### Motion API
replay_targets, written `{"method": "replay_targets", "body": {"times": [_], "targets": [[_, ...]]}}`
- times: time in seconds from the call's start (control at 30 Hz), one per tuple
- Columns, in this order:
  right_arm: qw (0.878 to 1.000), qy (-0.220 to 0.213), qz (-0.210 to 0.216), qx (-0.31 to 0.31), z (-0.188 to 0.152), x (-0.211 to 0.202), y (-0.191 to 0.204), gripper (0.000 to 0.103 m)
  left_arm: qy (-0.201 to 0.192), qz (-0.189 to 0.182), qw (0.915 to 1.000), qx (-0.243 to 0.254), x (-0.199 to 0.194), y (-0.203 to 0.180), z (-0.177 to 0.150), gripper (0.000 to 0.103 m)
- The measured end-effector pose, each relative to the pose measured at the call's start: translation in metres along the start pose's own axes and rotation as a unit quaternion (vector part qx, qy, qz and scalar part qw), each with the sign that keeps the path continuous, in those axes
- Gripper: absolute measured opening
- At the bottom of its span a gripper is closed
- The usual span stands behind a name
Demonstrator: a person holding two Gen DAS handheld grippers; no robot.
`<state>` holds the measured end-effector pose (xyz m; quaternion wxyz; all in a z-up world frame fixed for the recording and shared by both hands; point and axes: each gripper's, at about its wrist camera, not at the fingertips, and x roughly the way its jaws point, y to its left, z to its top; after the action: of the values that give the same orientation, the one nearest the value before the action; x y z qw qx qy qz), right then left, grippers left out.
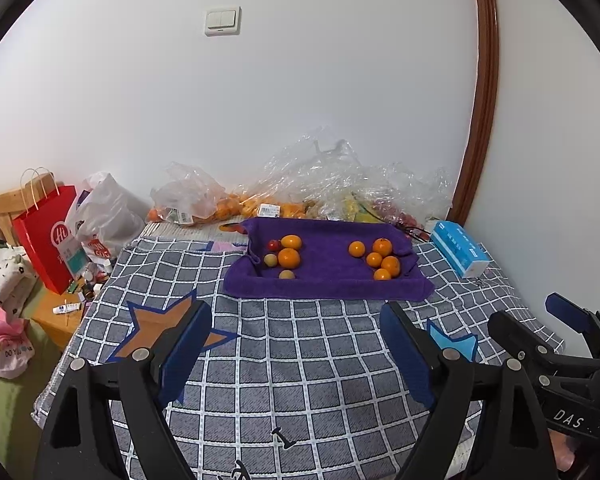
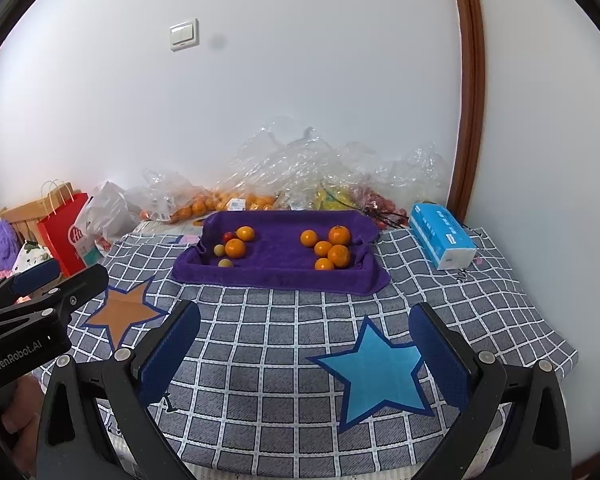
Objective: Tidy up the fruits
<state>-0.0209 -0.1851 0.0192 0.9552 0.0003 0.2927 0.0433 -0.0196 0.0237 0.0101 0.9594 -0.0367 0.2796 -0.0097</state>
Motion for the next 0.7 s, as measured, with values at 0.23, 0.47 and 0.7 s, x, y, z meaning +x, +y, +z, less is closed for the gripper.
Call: {"method": "replay_targets", "body": {"times": [0.23,0.47,0.7], "targets": [[1.000,-0.003,-0.004,0.004,-0.005,-0.005,0.001,0.103,0.001,0.002,1.0000,0.005,-0.002,0.001,-0.008,0.085],[1.000,-0.004,-0.006,0.007,-0.009,-0.007,0.000,0.103,0.001,0.001,1.0000,0.006,-0.002,0.001,-0.009,0.085],[1.000,-0.008,-0.008,0.010,-0.009,-0.011,-0.003,0.103,0.002,0.000,0.9999,0.012,-0.004,-0.004,-0.011,0.085]]}}
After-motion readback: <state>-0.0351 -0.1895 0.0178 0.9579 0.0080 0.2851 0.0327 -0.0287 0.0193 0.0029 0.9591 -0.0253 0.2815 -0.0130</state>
